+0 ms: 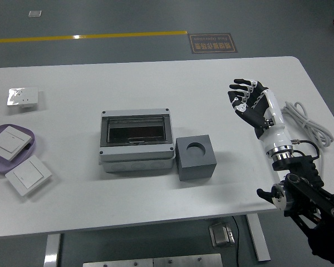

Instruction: Pick up the cylinder from the cube,place it in the box,flap close box

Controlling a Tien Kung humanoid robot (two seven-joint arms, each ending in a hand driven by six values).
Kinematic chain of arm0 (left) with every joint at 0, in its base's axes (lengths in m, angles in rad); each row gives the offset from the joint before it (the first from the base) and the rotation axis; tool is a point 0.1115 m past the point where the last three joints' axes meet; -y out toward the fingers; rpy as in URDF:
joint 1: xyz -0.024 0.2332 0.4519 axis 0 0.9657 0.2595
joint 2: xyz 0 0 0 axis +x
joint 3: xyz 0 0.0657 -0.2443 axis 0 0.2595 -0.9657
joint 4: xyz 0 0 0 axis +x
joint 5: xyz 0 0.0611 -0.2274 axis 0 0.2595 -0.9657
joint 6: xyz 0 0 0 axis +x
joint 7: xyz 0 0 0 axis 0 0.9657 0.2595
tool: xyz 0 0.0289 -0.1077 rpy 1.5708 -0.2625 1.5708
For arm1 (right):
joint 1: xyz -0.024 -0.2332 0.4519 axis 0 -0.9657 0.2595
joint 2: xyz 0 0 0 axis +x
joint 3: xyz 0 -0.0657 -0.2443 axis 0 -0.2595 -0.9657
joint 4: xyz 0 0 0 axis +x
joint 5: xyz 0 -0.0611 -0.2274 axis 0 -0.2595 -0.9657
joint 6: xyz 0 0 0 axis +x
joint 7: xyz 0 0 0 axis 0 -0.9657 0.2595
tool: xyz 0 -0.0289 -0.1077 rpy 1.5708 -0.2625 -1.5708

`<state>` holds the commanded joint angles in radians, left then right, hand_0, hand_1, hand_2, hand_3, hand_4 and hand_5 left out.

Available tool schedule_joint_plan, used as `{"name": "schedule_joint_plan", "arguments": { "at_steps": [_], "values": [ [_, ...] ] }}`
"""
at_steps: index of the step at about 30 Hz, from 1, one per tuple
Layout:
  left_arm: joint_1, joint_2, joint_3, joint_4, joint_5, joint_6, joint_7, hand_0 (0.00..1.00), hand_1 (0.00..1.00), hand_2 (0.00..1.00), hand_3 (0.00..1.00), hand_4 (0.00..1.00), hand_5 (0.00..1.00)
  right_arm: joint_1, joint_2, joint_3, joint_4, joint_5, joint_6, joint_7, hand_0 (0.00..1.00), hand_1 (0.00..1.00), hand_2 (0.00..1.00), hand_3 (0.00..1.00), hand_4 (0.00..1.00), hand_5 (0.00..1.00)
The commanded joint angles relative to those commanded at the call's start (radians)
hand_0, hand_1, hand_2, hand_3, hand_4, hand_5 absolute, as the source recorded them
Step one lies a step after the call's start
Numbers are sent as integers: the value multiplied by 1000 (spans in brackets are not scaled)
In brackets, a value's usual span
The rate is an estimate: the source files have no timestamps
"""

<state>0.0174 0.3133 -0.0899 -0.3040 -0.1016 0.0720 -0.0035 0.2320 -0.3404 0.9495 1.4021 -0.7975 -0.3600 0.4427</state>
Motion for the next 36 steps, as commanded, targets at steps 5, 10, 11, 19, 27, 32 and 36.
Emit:
{"name": "schedule_joint_plan", "arguments": {
  "at_steps": [5, 10, 11, 19, 27, 32, 36],
  "values": [
    [3, -5, 3, 0, 1, 0, 1, 612, 629, 606, 636, 700, 256, 9, 5, -10, 3, -24, 13, -25, 617, 563, 601, 604, 698, 67],
    [3, -8, 3, 1, 2, 1, 0, 612, 629, 607, 635, 699, 252, 9, 9, -12, 5, -34, 46, -44, 635, 604, 614, 706, 715, 65],
    [3, -8, 4, 1, 1, 1, 0, 612, 629, 607, 635, 699, 252, 8, 9, -12, 5, -32, 58, -52, 635, 604, 614, 706, 715, 65],
    [6, -9, 10, 1, -6, 0, -1, 612, 629, 608, 637, 706, 260, 4, 7, -5, 3, 1, 157, -106, 698, 669, 684, 671, 998, 718],
    [4, -14, 6, 0, -7, 0, -1, 612, 629, 609, 639, 708, 262, 16, 1, -18, 6, 8, 167, -114, 809, 739, 740, 699, 998, 998],
    [0, -14, 6, -1, -2, -2, 1, 613, 629, 609, 639, 709, 263, 21, -7, -26, 9, 38, 185, -103, 820, 737, 741, 703, 998, 998],
    [0, -12, 9, -1, -3, -2, 1, 613, 629, 609, 639, 709, 263, 23, -11, -32, 10, 51, 189, -102, 820, 737, 741, 703, 998, 998]
  ]
}}
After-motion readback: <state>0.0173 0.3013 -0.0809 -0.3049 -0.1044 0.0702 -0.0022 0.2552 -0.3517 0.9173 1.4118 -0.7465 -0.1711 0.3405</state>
